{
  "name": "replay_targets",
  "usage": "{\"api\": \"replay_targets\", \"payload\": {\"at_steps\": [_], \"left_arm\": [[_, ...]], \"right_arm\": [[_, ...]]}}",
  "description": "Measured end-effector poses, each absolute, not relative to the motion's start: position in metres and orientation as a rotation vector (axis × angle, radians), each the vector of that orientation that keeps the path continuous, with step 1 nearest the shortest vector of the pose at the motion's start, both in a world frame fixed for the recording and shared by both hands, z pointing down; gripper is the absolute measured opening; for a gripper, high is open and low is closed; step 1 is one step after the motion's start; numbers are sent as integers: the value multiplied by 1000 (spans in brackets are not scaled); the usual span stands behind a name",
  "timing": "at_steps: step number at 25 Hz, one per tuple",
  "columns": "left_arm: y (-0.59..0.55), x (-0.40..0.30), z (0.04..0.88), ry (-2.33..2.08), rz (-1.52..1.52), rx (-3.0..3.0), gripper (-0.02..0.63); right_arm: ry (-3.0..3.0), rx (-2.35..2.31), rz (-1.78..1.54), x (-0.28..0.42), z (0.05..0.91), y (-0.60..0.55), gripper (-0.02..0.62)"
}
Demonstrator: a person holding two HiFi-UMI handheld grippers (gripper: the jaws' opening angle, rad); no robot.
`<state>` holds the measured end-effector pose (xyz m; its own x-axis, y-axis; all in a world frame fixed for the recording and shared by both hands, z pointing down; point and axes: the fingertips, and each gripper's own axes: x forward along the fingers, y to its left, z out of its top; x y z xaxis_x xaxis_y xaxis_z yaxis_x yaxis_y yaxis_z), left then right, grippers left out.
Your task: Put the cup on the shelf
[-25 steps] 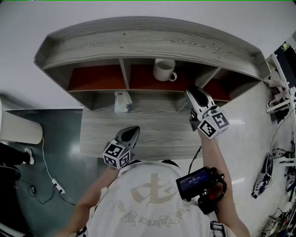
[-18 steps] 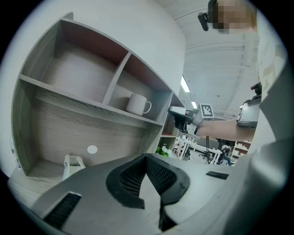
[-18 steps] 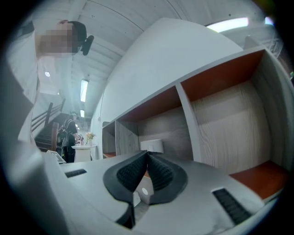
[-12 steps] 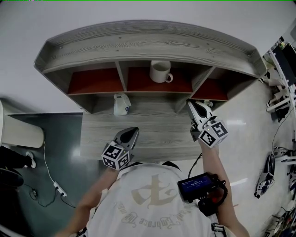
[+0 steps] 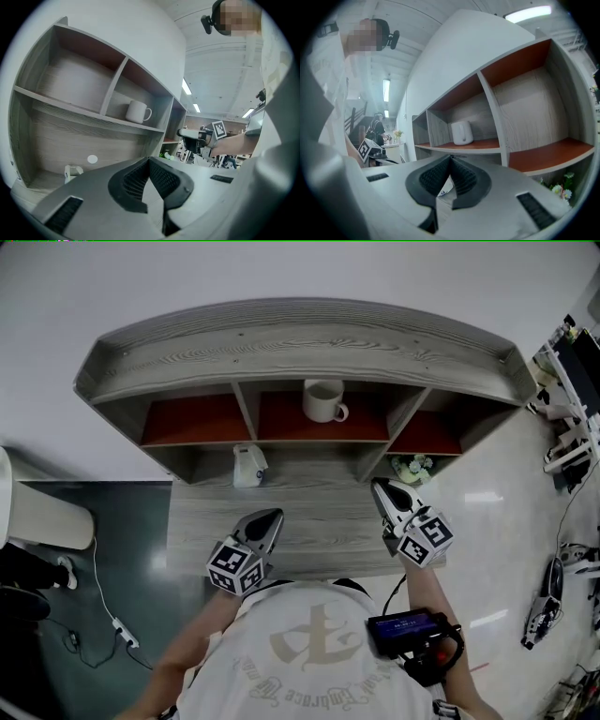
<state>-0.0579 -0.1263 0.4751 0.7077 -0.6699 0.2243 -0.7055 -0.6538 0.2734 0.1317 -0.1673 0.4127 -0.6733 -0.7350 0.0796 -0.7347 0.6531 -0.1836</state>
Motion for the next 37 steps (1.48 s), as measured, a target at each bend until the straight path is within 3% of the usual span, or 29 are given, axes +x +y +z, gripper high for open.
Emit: {"api": "replay_targets", "payload": {"at_steps": [37], "left_arm": [[-144,-48,476,-1106,134,2548,2]], "right_arm": [[2927,-1216,-456,126,464,-154,2]]}}
